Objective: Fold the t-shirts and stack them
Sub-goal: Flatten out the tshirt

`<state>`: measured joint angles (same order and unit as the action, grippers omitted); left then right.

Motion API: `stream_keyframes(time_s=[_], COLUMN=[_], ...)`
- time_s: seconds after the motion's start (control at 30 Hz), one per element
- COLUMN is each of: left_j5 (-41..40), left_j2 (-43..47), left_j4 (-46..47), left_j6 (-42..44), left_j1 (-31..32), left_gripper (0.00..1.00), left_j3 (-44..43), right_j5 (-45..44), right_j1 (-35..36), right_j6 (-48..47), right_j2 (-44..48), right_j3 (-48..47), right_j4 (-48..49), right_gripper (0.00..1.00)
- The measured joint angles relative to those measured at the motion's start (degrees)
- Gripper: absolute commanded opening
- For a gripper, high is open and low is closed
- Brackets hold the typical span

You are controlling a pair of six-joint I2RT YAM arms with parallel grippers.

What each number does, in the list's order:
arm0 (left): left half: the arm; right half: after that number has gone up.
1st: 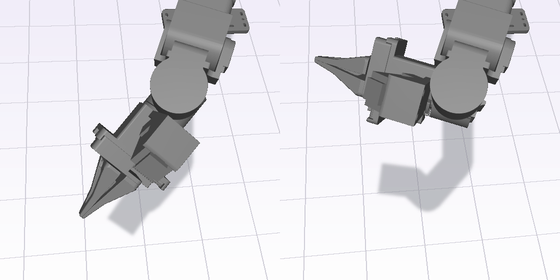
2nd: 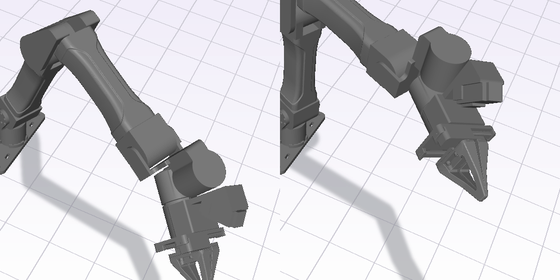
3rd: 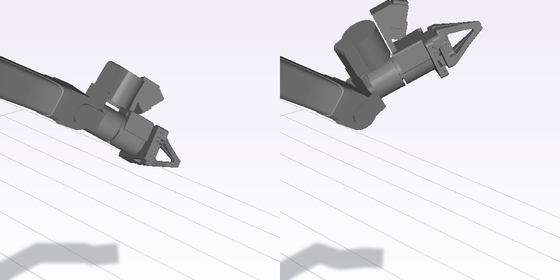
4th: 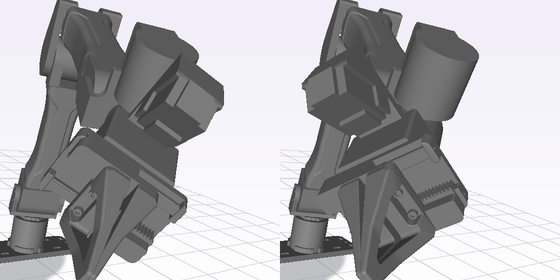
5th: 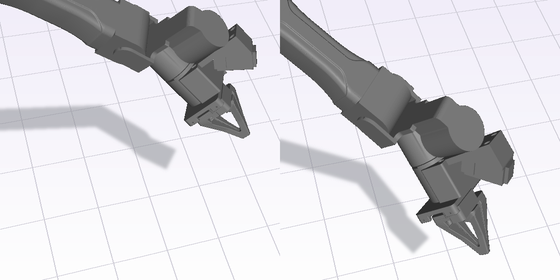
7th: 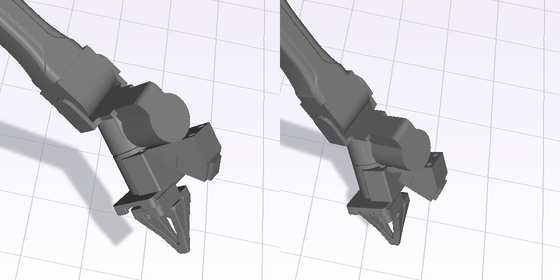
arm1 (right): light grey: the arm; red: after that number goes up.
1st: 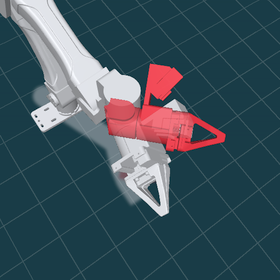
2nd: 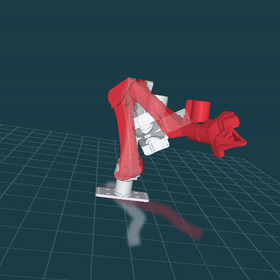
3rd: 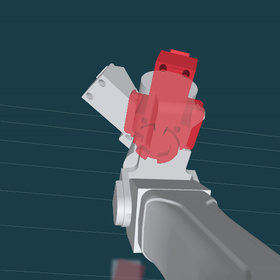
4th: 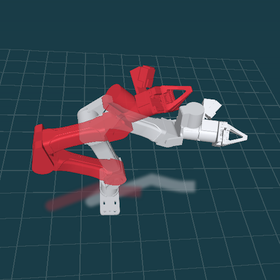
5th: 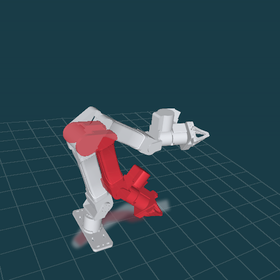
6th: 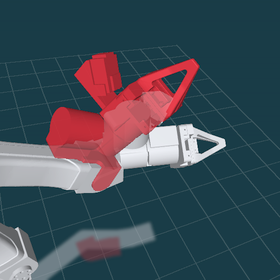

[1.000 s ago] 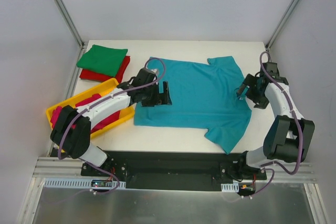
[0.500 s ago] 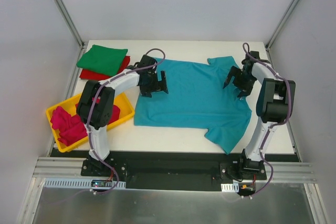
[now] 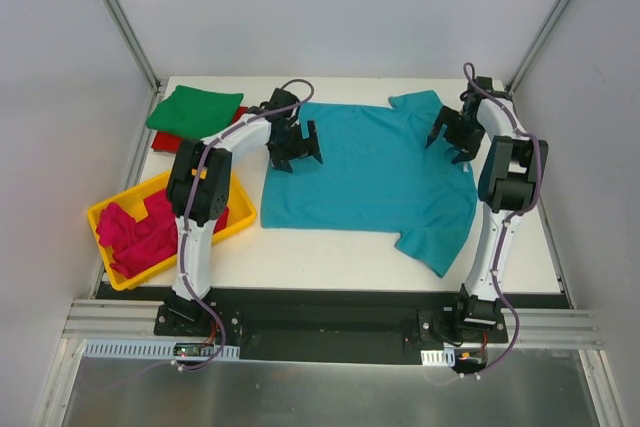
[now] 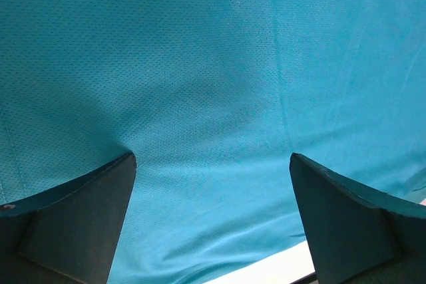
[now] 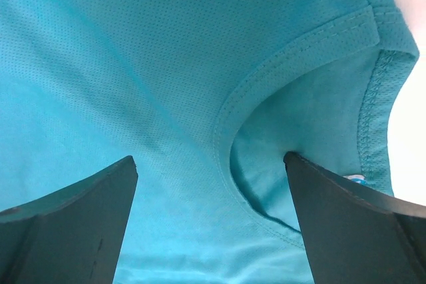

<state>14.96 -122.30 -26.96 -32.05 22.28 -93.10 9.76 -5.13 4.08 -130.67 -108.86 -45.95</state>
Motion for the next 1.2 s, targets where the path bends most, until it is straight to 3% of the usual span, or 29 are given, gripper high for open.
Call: stream_keyframes(time_s=[0.3,0.4,0.53,0.63,0.73,0.97,1.2], left_j5=[0.72,-2.45,-7.72,-12.9,-17.35,-25.83,-30.56], left_j2=[0.66,8.22,24.61,37.94,45.13,46.6,46.05], left_j4=[-1.51,-1.6,-1.53,-0.98,-1.31,-1.84,-0.63], left_j6=[1.36,1.6,0.66,-1.95,-4.98,-12.33,-17.22], left_j1=[-0.48,0.17,3.04,6.8,10.75,15.17,15.17], left_gripper=[0.99,0.99,0.99,0.99,0.99,0.93,0.77], left_j3=[-3.48,2.08,13.07,23.02,30.6,41.48,43.43], right_j5=[-1.9,-4.26,-9.66,-13.33,-13.99,-11.04,-6.08], right_j1=[-1.51,-1.51,-0.96,-0.57,-0.35,-0.09,-0.04], right_j6=[-1.2,-1.09,1.09,2.82,3.43,3.06,2.21], right_j2=[0.15,10.14,31.12,48.37,58.84,68.41,71.47], right_j3=[-6.05,4.74,24.61,38.32,47.17,62.38,64.11], right_j4=[-2.89,-0.85,1.7,4.04,5.81,9.9,14.21], right_gripper=[0.96,0.96,0.96,0.96,0.96,0.96,0.96])
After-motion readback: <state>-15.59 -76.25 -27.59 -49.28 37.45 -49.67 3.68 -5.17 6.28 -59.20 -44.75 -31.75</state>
